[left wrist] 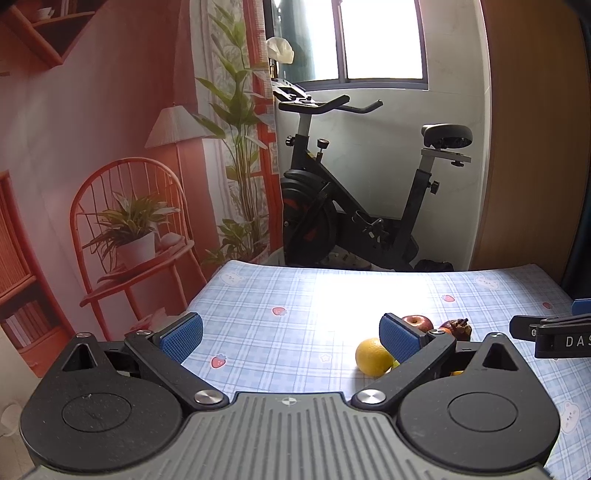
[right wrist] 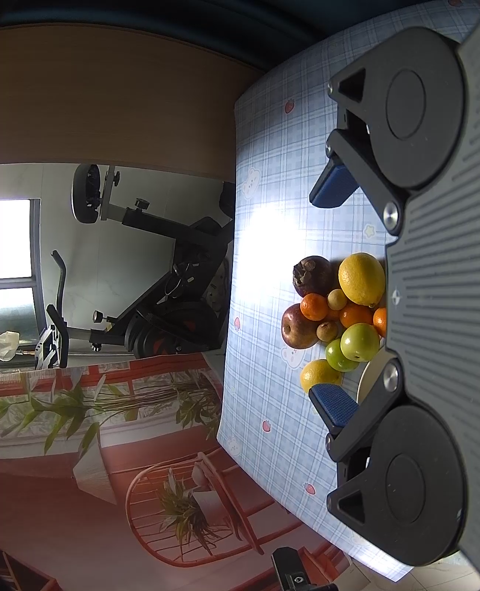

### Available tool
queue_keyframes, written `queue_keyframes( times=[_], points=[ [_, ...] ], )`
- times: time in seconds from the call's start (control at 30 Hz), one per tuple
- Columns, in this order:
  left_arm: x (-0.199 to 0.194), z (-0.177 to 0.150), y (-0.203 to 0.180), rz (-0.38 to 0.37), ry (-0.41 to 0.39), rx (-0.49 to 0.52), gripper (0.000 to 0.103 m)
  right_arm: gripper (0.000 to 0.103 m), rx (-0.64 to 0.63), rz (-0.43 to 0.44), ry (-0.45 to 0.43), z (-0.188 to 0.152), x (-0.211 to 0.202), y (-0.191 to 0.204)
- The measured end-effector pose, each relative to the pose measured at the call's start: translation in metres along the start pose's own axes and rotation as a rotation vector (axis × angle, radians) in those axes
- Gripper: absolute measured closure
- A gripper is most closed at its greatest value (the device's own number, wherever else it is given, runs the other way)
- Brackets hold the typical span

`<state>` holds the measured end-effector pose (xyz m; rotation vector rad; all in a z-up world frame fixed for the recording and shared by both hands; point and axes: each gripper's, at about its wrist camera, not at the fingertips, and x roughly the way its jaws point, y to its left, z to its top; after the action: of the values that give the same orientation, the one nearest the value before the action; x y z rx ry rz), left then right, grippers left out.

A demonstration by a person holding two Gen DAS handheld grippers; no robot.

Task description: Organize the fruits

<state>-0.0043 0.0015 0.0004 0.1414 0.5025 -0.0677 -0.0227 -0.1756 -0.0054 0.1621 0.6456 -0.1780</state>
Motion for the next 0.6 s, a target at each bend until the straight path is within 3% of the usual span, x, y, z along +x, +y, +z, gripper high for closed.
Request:
queue_keyframes(
  times=[0.6],
  points=[
    [0.0016,-0.0001,-0.0001,-0.006,0.002,0.003,0.001,0.0,0.0,0.0,0.0,0.0004,0.0,-0.0003]
  ],
)
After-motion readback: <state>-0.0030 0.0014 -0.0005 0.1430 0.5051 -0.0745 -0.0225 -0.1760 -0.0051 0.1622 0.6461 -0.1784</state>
